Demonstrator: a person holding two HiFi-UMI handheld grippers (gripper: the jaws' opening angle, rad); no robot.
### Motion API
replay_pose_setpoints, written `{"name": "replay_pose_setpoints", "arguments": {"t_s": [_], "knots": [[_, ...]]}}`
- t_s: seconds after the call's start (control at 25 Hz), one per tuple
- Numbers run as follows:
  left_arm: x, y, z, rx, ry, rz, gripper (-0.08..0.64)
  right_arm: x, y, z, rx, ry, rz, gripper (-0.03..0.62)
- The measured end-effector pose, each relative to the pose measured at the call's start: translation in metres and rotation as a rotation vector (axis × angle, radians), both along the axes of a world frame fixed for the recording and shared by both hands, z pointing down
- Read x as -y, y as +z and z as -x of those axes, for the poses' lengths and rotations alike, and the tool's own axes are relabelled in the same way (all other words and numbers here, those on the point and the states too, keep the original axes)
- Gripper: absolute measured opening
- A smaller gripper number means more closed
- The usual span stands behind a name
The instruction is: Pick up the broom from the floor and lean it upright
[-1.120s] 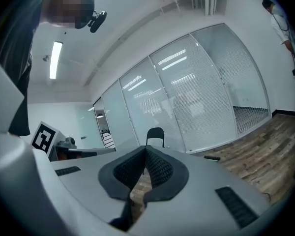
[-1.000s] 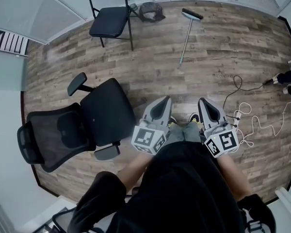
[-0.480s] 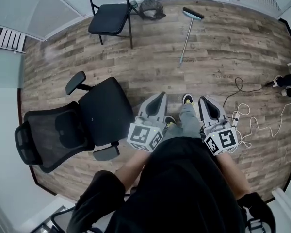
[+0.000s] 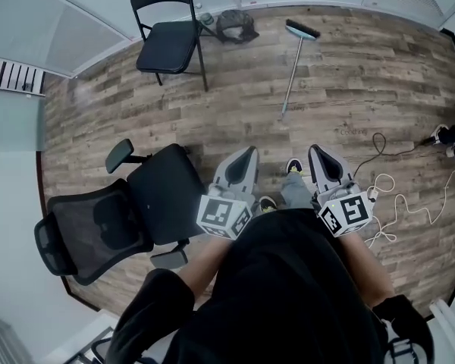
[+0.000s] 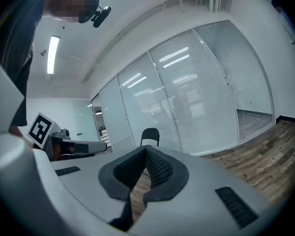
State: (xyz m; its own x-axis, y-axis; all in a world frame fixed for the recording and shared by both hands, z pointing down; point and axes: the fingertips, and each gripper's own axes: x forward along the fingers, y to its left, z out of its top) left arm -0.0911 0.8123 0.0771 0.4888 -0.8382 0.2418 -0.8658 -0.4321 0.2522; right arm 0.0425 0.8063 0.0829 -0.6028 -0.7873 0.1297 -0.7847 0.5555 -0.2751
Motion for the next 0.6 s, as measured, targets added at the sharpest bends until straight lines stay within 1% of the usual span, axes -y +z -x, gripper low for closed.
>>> {"name": "replay_pose_setpoints", "arguments": {"t_s": [0.16, 0.28, 0.4, 0.6], "knots": [[0.042, -0.002, -0.021, 0.029, 0.007, -0.011, 0.015, 0.04, 0.005, -0.023, 0.004, -0.001, 0.007, 0.014], [0.067, 0.0, -0.032, 0.048, 0.002, 0.003, 0.014, 0.067, 0.009, -0.032, 0.005, -0.014, 0.009, 0.014], [0.086, 0.003, -0.043, 0.056, 0.0, 0.013, 0.014, 0.09, 0.014, -0.04, 0.017, -0.03, 0.008, 0.014], [0.101, 0.007, -0.055, 0.064, 0.012, 0.033, 0.014, 0.112, 0.022, -0.05, -0.008, -0.038, 0.013, 0.014]]}}
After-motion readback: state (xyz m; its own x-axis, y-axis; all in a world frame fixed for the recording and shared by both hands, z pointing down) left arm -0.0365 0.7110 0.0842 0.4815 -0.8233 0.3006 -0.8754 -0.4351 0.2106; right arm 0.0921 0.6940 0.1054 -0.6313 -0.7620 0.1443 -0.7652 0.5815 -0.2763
